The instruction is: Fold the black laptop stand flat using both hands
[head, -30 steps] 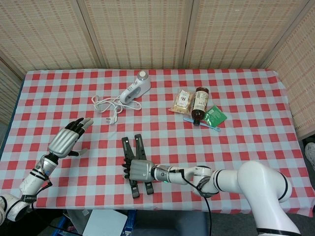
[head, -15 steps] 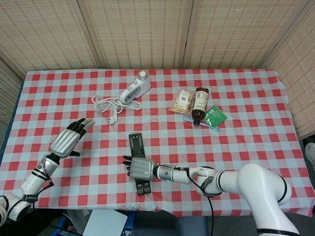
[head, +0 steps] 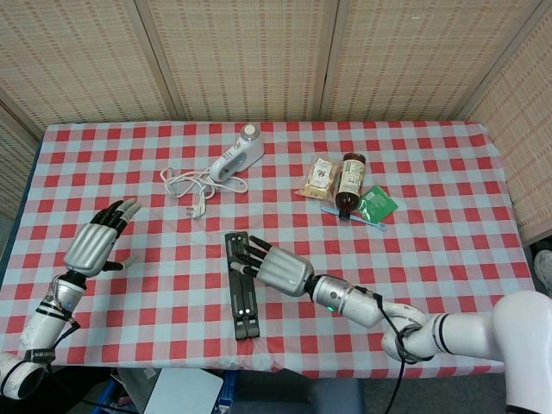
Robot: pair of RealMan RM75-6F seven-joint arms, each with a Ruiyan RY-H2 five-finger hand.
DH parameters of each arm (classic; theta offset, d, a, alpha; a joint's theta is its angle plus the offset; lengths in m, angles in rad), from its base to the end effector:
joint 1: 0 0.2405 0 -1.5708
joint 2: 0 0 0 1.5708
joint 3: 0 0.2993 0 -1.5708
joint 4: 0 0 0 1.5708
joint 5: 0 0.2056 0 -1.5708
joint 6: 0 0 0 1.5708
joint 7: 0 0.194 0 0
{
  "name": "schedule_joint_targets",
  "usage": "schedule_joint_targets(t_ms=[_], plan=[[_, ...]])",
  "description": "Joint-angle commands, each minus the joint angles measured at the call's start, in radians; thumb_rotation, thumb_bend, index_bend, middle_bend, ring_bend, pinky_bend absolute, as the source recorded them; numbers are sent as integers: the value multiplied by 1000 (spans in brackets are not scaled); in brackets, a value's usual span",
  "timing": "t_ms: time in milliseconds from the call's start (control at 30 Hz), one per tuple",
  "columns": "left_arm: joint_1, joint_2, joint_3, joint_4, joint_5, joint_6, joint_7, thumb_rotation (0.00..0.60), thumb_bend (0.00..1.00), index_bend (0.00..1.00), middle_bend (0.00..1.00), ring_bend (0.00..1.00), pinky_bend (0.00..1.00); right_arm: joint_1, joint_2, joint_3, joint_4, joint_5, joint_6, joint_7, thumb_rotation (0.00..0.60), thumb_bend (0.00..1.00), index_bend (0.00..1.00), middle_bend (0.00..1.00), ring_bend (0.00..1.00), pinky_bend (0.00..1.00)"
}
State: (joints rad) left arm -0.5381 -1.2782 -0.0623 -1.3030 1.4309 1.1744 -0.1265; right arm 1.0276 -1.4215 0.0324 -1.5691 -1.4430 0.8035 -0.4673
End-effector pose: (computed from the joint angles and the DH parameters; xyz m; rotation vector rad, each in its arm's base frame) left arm -0.2903 0.3984 0.1135 -1.6931 -0.8295 -0.9700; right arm -0.0602 -0.3889 -0.0441 2.4304 -0.1687 0.8383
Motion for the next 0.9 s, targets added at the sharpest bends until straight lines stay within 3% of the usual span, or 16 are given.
schedule_joint_targets(t_ms=[33, 233, 300, 400, 567, 900], plan=[[36, 26, -11, -38, -31, 33, 30, 600, 219, 0, 0, 0, 146, -115, 109, -14, -115, 82, 124, -76, 600, 145, 0, 62, 0, 0], [106, 67, -11, -109, -70, 98, 95, 600, 218, 0, 0, 0, 146, -296, 218, -60, -218, 93, 354, -107, 600, 177, 54, 196, 6, 2], [115, 71, -10, -119, -71, 108, 104, 600, 219, 0, 0, 0, 146, -319, 228, -67, -224, 86, 382, -107, 600, 181, 65, 219, 13, 4], [173, 87, 6, -156, -66, 185, 153, 600, 218, 0, 0, 0, 146, -452, 284, -105, -248, 90, 533, -69, 600, 182, 70, 221, 16, 5], [245, 111, 30, -228, -57, 267, 243, 600, 219, 0, 0, 0, 146, -607, 324, -144, -247, 59, 693, 0, 600, 182, 72, 219, 16, 5], [355, 138, 76, -309, -30, 355, 285, 600, 219, 0, 0, 0, 146, -800, 339, -181, -219, 12, 836, 75, 600, 182, 72, 206, 16, 5]])
